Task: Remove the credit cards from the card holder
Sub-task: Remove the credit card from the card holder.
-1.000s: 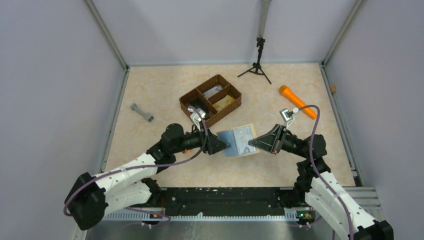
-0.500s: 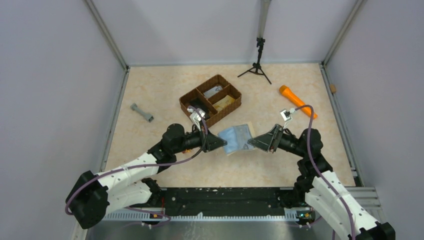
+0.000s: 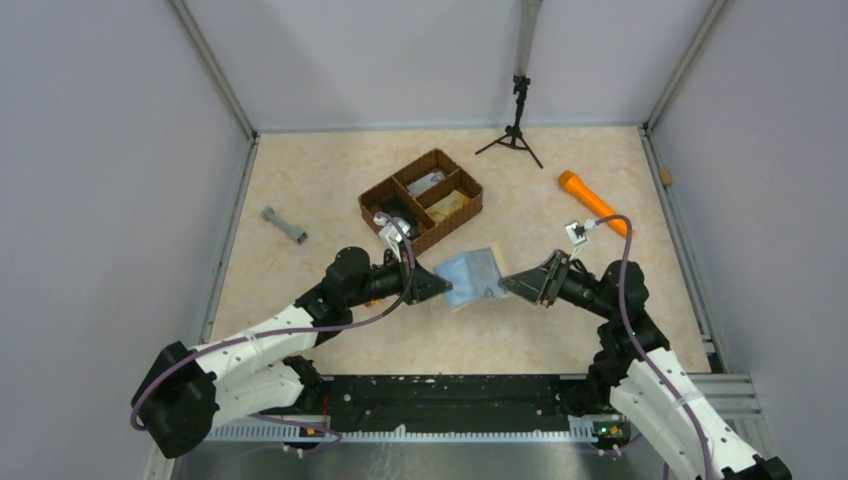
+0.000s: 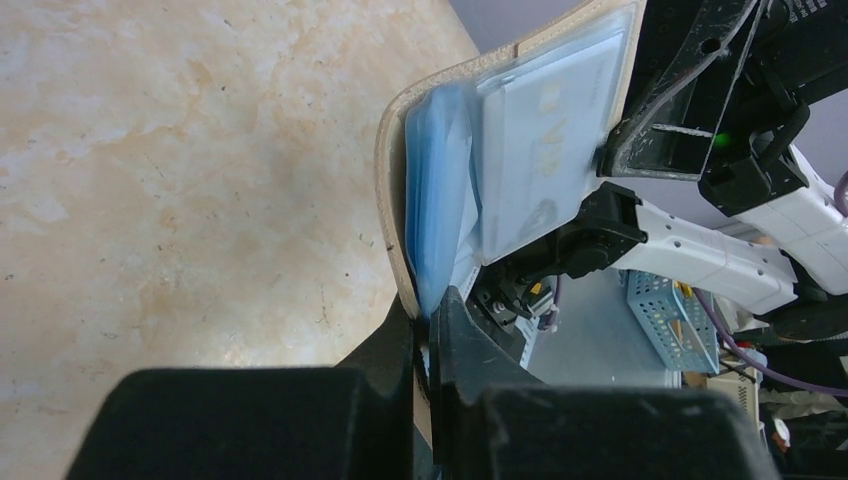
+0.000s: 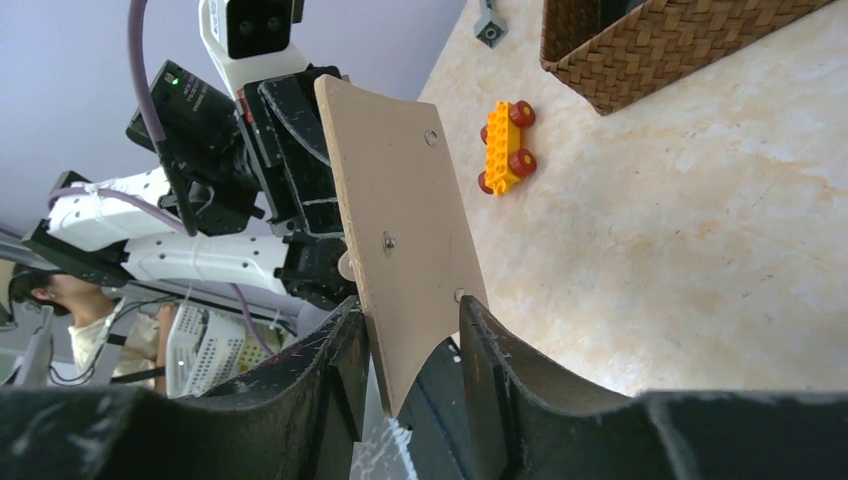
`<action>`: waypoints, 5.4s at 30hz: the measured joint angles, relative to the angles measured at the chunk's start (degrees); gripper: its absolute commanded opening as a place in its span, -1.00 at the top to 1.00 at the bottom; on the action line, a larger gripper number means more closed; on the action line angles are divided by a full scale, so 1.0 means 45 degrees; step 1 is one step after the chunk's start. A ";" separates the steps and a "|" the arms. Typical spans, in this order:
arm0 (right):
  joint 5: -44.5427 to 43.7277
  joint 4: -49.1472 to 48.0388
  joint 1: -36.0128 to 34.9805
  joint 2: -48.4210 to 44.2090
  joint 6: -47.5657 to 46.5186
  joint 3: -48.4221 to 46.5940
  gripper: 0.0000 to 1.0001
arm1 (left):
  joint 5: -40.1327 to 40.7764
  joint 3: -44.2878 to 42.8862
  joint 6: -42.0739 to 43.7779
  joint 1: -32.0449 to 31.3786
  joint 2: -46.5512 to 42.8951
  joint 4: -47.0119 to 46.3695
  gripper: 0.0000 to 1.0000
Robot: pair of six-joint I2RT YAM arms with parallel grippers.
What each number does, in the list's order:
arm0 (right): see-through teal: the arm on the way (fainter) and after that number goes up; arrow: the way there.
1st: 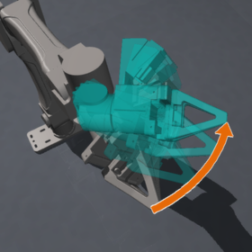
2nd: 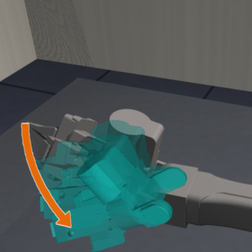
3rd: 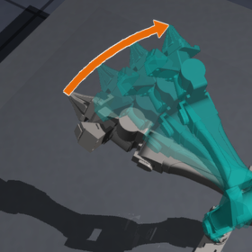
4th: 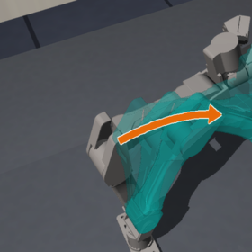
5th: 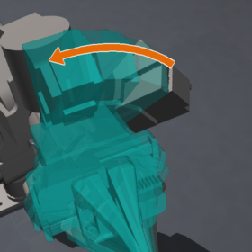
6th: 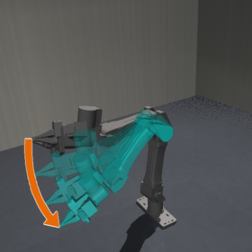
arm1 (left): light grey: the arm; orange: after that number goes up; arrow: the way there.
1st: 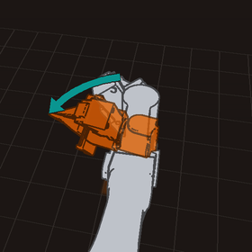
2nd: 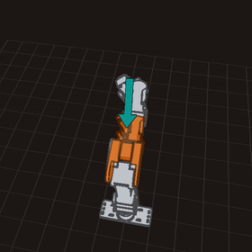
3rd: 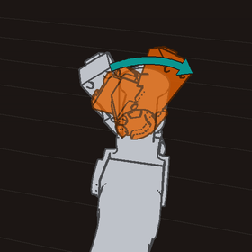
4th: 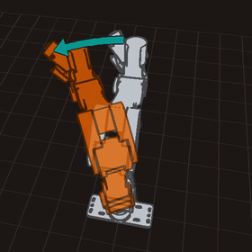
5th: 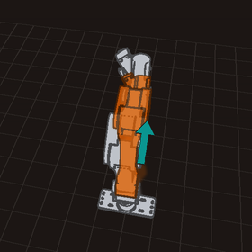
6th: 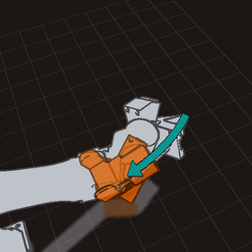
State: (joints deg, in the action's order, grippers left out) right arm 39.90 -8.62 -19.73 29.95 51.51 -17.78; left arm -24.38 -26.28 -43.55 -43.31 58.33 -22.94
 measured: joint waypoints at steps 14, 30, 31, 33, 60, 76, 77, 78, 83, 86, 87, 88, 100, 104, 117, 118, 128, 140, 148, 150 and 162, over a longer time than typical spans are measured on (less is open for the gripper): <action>-0.0267 0.0806 0.0000 0.0102 -0.0452 -0.0413 1.00 | -0.0146 0.0000 0.0034 0.0024 -0.0141 0.0097 0.02; -0.0821 0.0996 -0.1535 0.0899 -0.0967 -0.0578 1.00 | -0.1875 -0.0423 -0.1103 0.0049 0.2642 -0.2171 0.90; -0.0913 0.1200 -0.1535 0.0899 -0.1117 -0.0709 0.92 | -0.1870 -0.0447 -0.1107 0.0053 0.2696 -0.2225 0.95; -0.1098 0.1583 -0.1535 0.0865 -0.1447 -0.0996 0.44 | -0.1865 -0.0495 -0.1127 0.0073 0.2739 -0.2254 1.00; -0.4245 0.4813 -0.1593 -0.0107 -0.2812 -0.1758 0.76 | -0.1953 -0.0641 -0.0942 0.0073 0.1423 -0.1734 1.00; -0.2589 0.2691 -0.1593 -0.0204 -0.1190 -0.1307 1.00 | -0.1962 -0.0321 -0.1015 0.0136 0.1073 -0.1928 -0.07; -0.2516 0.2545 -0.1593 -0.0204 -0.1083 -0.1263 1.00 | -0.1987 -0.0321 -0.1020 0.0141 0.1083 -0.1996 -0.07; -0.2463 0.2404 -0.1593 -0.0204 -0.0991 -0.1214 1.00 | -0.2011 -0.0321 -0.1030 0.0146 0.1098 -0.2055 -0.05; -0.2492 0.2356 -0.1593 -0.0223 -0.0801 -0.1214 1.00 | -0.2006 -0.0253 -0.1336 0.0291 0.1122 -0.2419 0.47; -0.2686 0.2535 -0.1593 -0.0316 -0.0714 -0.1209 1.00 | -0.1972 0.0121 -0.1656 0.0432 0.1093 -0.2968 0.69; -0.2696 0.2526 -0.1593 -0.0325 -0.0636 -0.1209 1.00 | -0.1977 0.0262 -0.1744 0.0476 0.1064 -0.3104 0.71; -0.2691 0.2477 -0.1593 -0.0325 -0.0554 -0.1200 1.00 | -0.1982 0.0398 -0.1773 0.0529 0.1044 -0.3215 0.67; -0.2574 0.2098 -0.1593 -0.0311 -0.0092 -0.0967 1.00 | -0.2390 0.0748 -0.2365 0.0772 0.0554 -0.4163 0.52; -0.2584 0.2093 -0.1593 -0.0325 0.0005 -0.0967 1.00 | -0.2395 0.0918 -0.2487 0.0928 0.0180 -0.4240 0.51; -0.2385 0.1506 -0.1593 -0.0253 0.0578 -0.0967 1.00 | -0.2637 0.1025 -0.3016 0.1175 0.0180 -0.4571 -0.16; -0.2365 0.1443 -0.1593 -0.0214 0.0597 -0.0967 1.00 | -0.2696 0.1025 -0.3055 0.1175 0.0257 -0.4643 -0.15; -0.2074 0.0962 -0.1593 0.0073 0.0913 -0.0957 1.00 | -0.2948 0.0937 -0.2900 0.1190 0.0942 -0.4614 0.51; -0.4556 0.5523 -0.1593 0.0505 -0.2113 -0.3133 -0.28 | -0.2618 0.0792 -0.2395 0.1588 0.0981 -0.3415 1.00; -0.5382 0.7553 -0.1593 0.0175 -0.4221 -0.5032 0.16 | -0.2390 0.0792 -0.2268 0.1715 0.0787 -0.2370 1.00; -0.4410 0.7334 -0.1593 0.0092 -0.4308 -0.5076 0.19 | -0.2278 0.0738 -0.2229 0.1715 0.0801 -0.1889 1.00; -0.1462 0.4619 -0.2739 0.1579 -0.3113 -0.3852 0.05 | -0.2642 0.0253 -0.2715 0.1715 0.1855 -0.2191 1.00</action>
State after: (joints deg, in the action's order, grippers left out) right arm 33.32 12.16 -32.05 37.06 37.50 -35.11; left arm -36.27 -25.15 -55.77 -35.59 66.67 -32.80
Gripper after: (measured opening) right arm 0.427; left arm 0.048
